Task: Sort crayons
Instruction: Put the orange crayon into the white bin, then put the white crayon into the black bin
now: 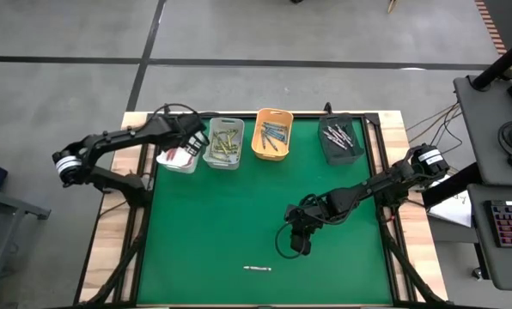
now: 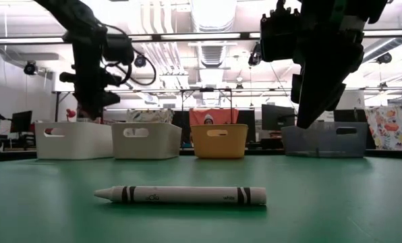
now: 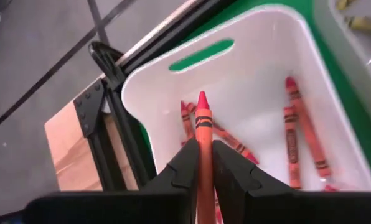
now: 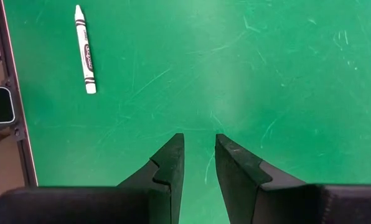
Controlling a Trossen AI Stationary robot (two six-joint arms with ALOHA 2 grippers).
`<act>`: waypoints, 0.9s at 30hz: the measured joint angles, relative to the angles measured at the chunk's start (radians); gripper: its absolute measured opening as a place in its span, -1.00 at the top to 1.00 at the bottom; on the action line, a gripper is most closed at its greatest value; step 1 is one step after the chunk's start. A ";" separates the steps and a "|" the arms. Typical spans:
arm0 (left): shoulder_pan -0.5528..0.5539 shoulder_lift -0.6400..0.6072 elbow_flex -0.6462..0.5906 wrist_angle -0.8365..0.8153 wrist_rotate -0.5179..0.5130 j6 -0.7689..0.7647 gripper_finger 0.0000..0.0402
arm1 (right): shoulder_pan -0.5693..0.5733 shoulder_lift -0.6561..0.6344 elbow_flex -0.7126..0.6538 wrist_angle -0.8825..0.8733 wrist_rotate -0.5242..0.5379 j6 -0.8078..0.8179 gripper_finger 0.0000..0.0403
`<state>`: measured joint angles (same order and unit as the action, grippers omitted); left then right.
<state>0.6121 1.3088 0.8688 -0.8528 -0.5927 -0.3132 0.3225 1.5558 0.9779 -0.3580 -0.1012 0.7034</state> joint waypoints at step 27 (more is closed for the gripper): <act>-0.429 -0.137 -0.014 0.029 -0.070 -0.186 0.65 | 0.002 0.000 0.070 0.043 -0.011 0.064 0.61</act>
<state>0.1828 1.1718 0.8551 -0.8241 -0.6628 -0.4988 0.3249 1.5555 1.0477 -0.3151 -0.1125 0.7675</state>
